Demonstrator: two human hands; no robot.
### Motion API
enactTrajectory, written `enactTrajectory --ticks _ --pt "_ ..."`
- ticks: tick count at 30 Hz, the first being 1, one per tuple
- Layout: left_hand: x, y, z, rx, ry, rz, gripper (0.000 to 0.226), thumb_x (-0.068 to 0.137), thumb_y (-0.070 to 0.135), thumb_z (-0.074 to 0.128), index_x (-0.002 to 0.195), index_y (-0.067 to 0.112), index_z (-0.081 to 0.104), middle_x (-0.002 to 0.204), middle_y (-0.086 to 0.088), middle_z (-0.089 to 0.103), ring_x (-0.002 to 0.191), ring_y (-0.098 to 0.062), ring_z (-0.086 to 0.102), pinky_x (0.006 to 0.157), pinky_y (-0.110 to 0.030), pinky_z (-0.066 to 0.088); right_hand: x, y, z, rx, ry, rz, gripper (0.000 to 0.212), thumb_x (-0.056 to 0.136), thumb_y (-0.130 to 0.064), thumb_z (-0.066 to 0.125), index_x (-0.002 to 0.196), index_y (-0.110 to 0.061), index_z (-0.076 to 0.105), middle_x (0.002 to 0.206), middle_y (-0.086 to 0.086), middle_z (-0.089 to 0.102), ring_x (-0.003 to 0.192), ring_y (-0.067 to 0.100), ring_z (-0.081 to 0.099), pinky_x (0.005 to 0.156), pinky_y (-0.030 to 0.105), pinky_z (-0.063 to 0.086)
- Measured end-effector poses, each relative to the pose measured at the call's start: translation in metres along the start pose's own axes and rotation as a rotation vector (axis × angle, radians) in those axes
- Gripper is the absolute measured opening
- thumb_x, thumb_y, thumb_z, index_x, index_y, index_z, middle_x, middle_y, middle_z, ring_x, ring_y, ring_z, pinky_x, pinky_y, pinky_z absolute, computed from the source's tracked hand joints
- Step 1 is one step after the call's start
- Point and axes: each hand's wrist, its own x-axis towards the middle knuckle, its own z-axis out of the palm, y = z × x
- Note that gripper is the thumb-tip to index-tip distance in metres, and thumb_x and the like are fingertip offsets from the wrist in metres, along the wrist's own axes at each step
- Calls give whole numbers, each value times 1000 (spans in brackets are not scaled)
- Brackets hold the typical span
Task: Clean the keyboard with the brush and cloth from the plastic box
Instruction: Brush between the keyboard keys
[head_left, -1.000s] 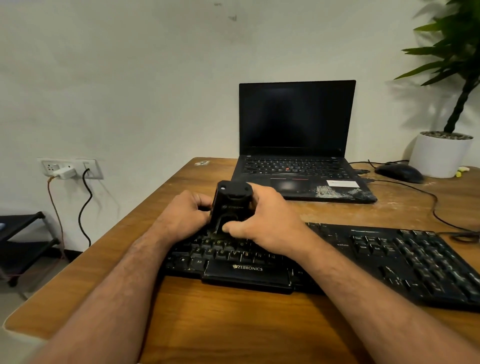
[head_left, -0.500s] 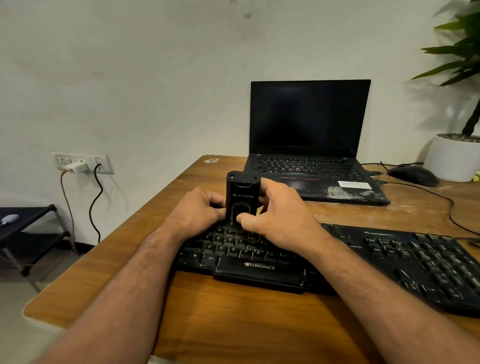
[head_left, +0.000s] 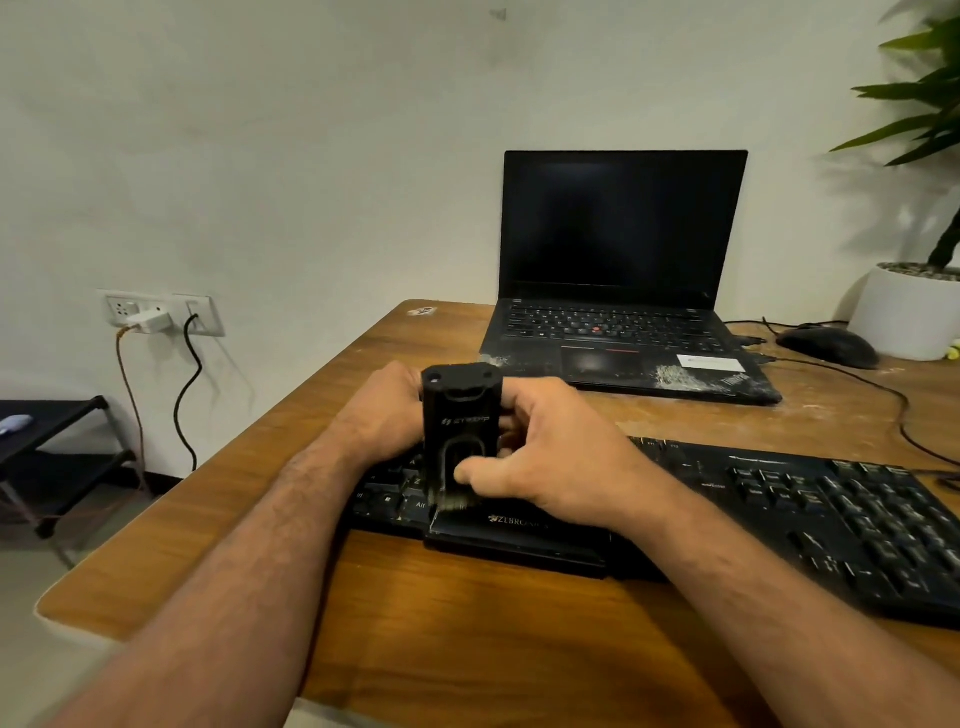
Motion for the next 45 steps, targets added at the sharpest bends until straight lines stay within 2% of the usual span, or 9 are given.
enactTrajectory --ticks 4,9,13,17,23,27,31,35,45 --pt "1 1 1 -8 -61 -8 34 85 8 69 63 33 68 57 24 66 57 10 60 55 -6 40 6 5 -6 -86 160 42 44 78 -17 79 117 -32 66 93 -12 74 67 8 70 57 16 54" --pt "-2 2 -1 2 0 -40 38 89 1 60 58 16 44 58 4 49 55 -11 43 52 -16 36 -6 -3 1 62 -61 20 44 77 -13 81 115 -32 67 99 -12 74 84 1 70 74 19 57" --pt "-2 2 -1 39 -16 -39 38 83 9 61 53 15 39 45 11 44 47 -7 35 43 -15 29 -4 -5 -2 -69 44 -6 40 77 -18 79 112 -34 68 91 -11 75 77 9 71 71 27 60" --pt "-10 6 -4 -41 -30 -47 41 89 -7 54 61 16 36 62 0 40 67 -20 38 61 -27 32 -10 -9 2 -1 -93 -23 44 80 -18 79 119 -32 67 96 -13 73 77 3 69 71 18 57" --pt "1 -4 -2 76 -6 -53 18 89 1 57 72 -6 53 66 -3 51 68 -22 45 62 -32 41 -4 -8 0 -82 23 -29 48 78 -20 79 121 -36 63 101 -18 71 91 7 69 70 21 57" --pt "4 -12 -4 -96 -79 -39 12 86 0 58 83 -11 62 74 -22 61 68 -25 54 61 -35 51 -10 -12 3 7 -162 -6 45 79 -17 80 118 -32 66 97 -16 73 80 -9 66 66 10 49" --pt "6 -11 1 63 1 -5 17 87 9 62 72 2 62 69 -5 65 66 -19 58 64 -33 53 -3 -7 2 -107 54 -11 41 77 -19 80 113 -35 67 90 -14 73 77 3 69 64 18 57" --pt "5 -7 2 13 -38 31 23 84 16 69 66 29 67 61 25 66 59 12 59 54 -2 40 -1 0 -4 26 60 22 45 75 -14 81 113 -34 68 96 -15 75 88 -1 71 78 21 58" --pt "7 -11 4 -2 -60 6 3 81 18 76 80 18 79 77 11 75 76 -7 69 81 -27 53 -2 2 -12 128 58 98 39 73 -5 82 101 -28 69 92 -4 77 83 12 74 79 34 61"
